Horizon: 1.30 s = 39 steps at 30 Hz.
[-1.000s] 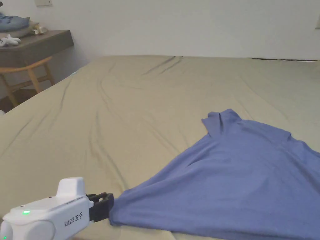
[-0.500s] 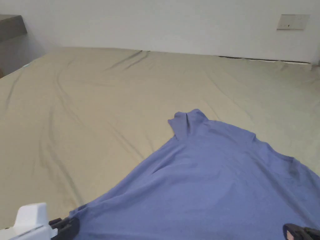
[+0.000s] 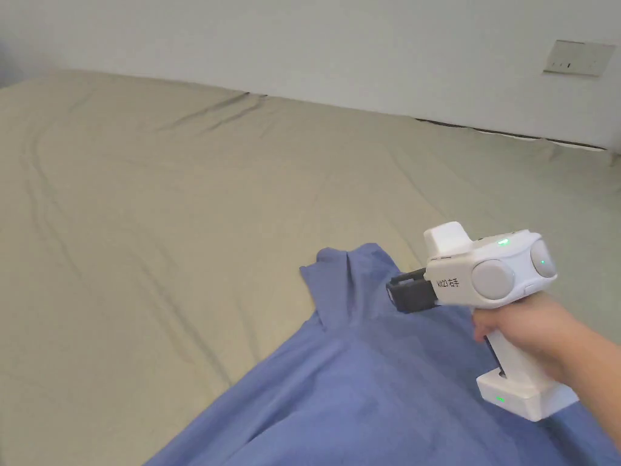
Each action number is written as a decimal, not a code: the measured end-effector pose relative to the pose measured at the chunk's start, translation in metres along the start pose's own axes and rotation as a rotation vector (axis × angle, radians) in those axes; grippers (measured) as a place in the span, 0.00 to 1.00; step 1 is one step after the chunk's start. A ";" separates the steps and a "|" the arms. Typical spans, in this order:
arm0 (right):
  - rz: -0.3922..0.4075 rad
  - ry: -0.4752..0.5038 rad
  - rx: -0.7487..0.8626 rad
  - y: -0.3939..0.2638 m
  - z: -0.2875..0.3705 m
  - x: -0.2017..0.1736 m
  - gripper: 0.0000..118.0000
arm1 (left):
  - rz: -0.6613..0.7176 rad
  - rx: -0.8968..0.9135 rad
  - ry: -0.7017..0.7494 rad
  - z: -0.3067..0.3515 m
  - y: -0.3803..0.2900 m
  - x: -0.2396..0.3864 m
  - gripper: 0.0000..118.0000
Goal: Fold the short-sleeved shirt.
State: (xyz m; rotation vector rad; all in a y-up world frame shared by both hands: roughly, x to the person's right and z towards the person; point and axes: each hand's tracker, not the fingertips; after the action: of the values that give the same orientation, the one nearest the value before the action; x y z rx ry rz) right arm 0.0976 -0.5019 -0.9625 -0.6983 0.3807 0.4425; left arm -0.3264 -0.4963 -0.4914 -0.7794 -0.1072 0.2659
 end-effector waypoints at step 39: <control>-0.221 -0.495 0.712 -0.014 0.663 0.105 0.04 | -0.260 0.643 -0.042 0.218 0.281 0.162 0.04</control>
State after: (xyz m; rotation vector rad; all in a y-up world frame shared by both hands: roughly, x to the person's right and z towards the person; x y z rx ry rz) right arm 0.3164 -0.0305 -0.5380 0.0739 -0.0234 0.2285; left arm -0.2680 -0.1121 -0.5359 -0.1173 -0.1511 0.0586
